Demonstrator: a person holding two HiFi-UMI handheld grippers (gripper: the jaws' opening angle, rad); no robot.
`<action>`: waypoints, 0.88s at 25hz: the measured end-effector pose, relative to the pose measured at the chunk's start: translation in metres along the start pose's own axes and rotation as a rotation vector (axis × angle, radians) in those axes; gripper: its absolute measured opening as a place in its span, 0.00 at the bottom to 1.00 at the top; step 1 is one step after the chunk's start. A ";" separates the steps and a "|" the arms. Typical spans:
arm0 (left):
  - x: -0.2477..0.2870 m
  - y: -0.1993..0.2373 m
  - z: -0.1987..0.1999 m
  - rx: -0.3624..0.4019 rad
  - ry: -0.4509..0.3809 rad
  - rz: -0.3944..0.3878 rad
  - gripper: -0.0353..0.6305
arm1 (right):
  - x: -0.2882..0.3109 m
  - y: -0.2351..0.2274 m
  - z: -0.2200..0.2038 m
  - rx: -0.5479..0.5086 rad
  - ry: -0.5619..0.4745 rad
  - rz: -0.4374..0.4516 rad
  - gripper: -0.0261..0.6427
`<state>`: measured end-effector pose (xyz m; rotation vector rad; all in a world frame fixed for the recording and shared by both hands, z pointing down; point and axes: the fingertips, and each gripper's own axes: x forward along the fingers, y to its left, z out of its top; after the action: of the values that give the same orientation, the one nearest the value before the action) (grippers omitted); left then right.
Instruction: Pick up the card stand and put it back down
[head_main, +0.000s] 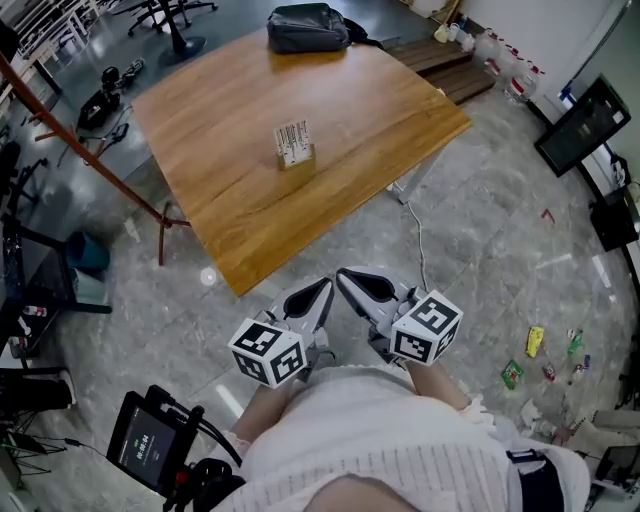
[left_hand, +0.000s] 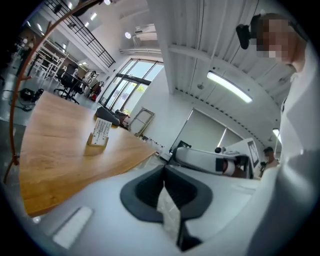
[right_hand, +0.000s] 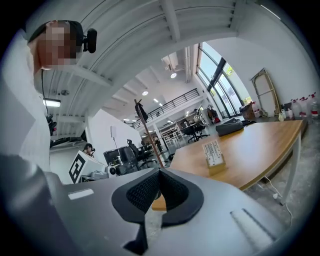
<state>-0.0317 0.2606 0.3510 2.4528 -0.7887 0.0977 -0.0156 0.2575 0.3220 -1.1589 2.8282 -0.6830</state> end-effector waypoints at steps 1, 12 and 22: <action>0.005 0.008 0.003 -0.002 0.005 0.000 0.06 | 0.007 -0.005 0.003 0.003 -0.003 -0.007 0.04; 0.053 0.077 0.030 -0.030 0.026 0.028 0.06 | 0.055 -0.078 0.016 0.059 0.011 -0.037 0.04; 0.122 0.136 0.087 -0.028 -0.018 0.085 0.06 | 0.112 -0.145 0.081 0.020 -0.020 0.127 0.04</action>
<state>-0.0156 0.0597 0.3721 2.3973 -0.8961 0.0960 0.0139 0.0595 0.3234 -0.9668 2.8415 -0.6862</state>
